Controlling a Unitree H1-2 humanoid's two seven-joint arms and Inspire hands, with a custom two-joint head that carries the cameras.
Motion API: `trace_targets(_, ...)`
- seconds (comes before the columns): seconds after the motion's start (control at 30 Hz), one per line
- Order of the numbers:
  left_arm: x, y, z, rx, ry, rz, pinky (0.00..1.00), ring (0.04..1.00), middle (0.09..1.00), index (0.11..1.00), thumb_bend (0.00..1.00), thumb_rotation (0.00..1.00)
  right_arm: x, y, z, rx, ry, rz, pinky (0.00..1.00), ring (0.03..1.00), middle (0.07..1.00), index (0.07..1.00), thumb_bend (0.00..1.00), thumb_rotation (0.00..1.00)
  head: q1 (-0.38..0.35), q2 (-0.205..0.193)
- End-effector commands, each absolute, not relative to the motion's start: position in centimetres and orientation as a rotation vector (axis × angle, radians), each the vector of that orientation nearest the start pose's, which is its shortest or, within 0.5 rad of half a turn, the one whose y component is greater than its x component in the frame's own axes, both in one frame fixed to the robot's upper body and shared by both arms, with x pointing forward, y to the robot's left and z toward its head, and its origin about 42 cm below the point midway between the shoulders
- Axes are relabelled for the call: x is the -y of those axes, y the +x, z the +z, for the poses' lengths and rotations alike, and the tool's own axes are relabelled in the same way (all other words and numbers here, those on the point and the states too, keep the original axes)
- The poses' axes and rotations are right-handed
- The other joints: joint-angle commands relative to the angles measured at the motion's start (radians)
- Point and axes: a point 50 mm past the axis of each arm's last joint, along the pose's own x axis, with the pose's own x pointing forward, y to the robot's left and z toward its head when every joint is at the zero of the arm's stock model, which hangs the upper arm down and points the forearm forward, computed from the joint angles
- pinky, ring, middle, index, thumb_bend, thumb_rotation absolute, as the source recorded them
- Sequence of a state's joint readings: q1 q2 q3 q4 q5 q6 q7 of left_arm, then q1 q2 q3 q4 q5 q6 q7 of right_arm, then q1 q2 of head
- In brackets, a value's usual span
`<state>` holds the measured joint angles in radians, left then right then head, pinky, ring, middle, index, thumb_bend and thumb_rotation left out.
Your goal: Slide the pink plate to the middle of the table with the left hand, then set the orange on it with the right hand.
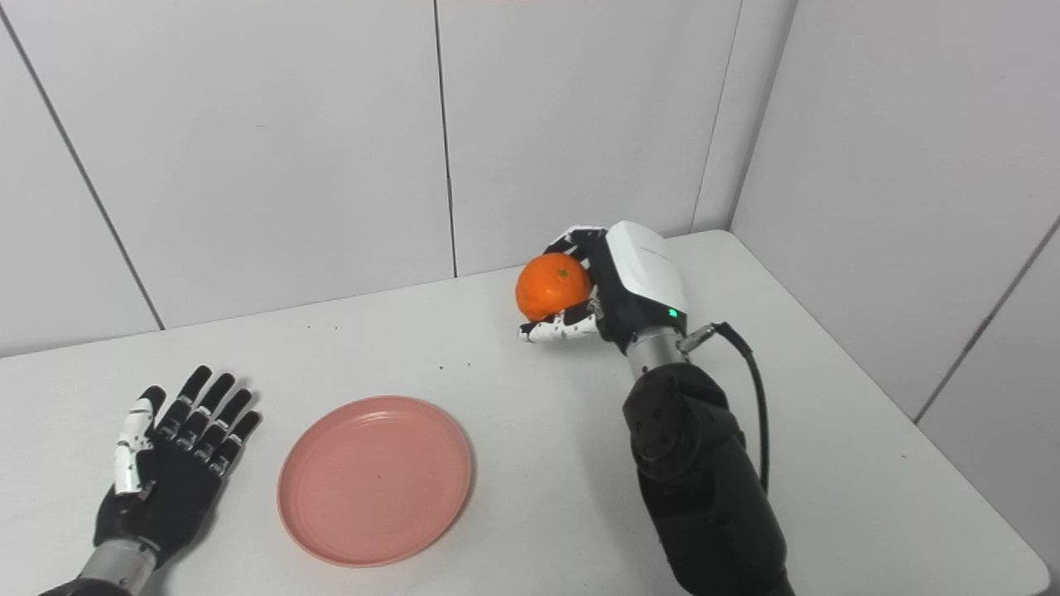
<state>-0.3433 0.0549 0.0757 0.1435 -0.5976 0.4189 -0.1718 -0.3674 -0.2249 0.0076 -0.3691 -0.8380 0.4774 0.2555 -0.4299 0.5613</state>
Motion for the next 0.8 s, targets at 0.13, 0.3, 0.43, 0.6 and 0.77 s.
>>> trace_targets(0.13, -18.8, 37.6, 13.6, -0.221, -0.494, -0.312, 0.98, 0.967, 0.973, 0.966, 0.33, 1.00, 21.3, 36.2, 31.4, 0.339, -0.937, -0.151, 0.34, 0.417, 0.483, 0.485, 0.52, 0.13, 0.067, 0.019)
trace_targets(0.3, -17.5, 37.2, 13.9, -0.226, -0.482, -0.303, 0.97, 0.953, 0.960, 0.953, 0.34, 1.00, 18.5, 36.5, 30.9, 0.372, -0.917, -0.057, 0.32, 0.404, 0.478, 0.485, 0.52, 0.13, 0.147, 0.035)
trace_targets(0.43, -16.7, 37.1, 14.1, -0.234, -0.478, -0.296, 0.95, 0.941, 0.949, 0.943, 0.35, 1.00, 17.3, 36.6, 30.7, 0.373, -0.911, -0.029, 0.29, 0.381, 0.465, 0.485, 0.52, 0.13, 0.181, 0.042)
trace_targets(0.6, -15.1, 37.0, 14.5, -0.238, -0.463, -0.290, 0.94, 0.934, 0.940, 0.934, 0.35, 1.00, 15.5, 36.2, 30.2, 0.390, -0.922, 0.026, 0.29, 0.367, 0.451, 0.485, 0.52, 0.13, 0.298, 0.062)
trace_targets(0.77, -13.9, 37.0, 14.9, -0.234, -0.455, -0.284, 0.94, 0.931, 0.941, 0.933, 0.35, 1.00, 14.2, 36.0, 29.4, 0.378, -0.916, 0.077, 0.32, 0.409, 0.499, 0.485, 0.52, 0.13, 0.378, 0.082)
